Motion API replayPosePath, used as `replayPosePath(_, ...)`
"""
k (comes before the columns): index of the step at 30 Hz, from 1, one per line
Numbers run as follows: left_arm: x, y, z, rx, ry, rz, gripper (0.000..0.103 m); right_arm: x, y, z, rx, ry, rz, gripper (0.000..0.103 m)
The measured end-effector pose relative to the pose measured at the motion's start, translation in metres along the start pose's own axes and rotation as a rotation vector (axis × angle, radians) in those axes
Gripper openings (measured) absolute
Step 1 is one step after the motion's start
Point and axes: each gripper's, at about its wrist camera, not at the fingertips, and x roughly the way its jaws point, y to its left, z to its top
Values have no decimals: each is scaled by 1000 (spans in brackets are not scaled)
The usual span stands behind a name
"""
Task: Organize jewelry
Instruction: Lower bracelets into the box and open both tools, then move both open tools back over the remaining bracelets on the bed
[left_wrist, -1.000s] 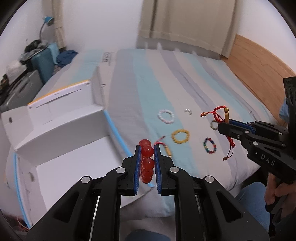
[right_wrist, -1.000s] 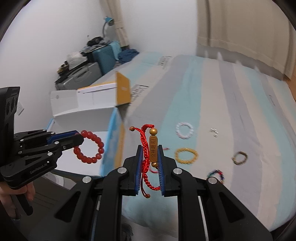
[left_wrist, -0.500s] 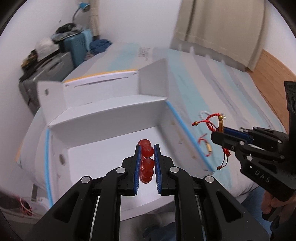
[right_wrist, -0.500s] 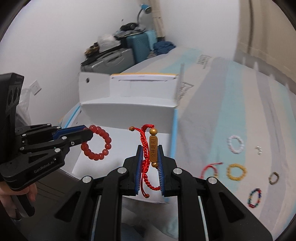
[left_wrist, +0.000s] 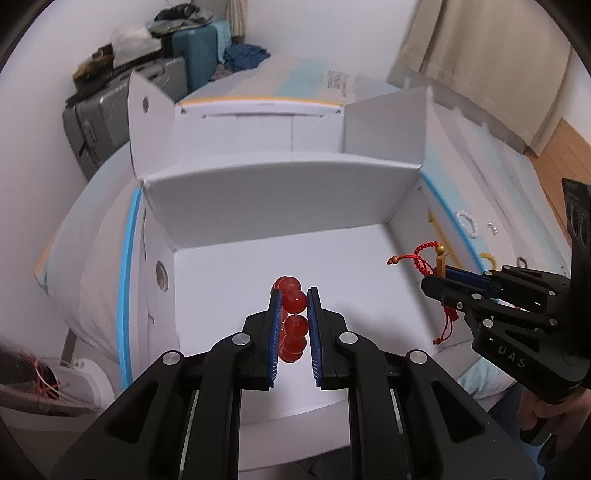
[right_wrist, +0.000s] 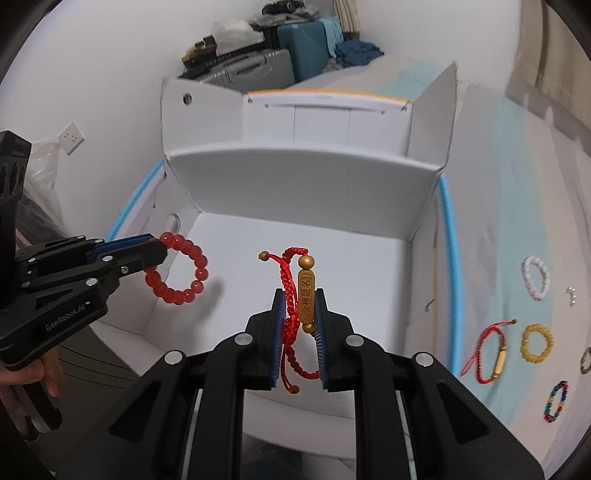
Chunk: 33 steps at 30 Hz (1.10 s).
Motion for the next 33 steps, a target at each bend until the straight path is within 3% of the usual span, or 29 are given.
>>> replayPosePath(8, 26, 16, -12, -18, 46, 14, 13, 31, 3, -4, 12, 48, 5, 14)
replayPosePath(18, 31, 18, -16, -10, 56, 40, 13, 45, 5, -5, 19, 72, 1, 19)
replayPosePath(20, 28, 16, -16, -2, 45, 47, 14, 42, 5, -7, 17, 63, 0, 43)
replayPosePath(28, 11, 11, -11, 11, 4, 71, 16, 24, 2, -6, 26, 26, -6, 69)
replayPosePath(29, 8, 10, -11, 11, -4, 71, 19, 20, 1, -6, 25, 16, -9, 73)
replayPosePath(31, 0, 6, -9, 10, -27, 68, 43, 10, -3, -6, 29, -5, -15, 77)
replayPosePath(33, -8, -1, -8, 14, -56, 59, 53, 0, -7, -6, 35, -23, -25, 81)
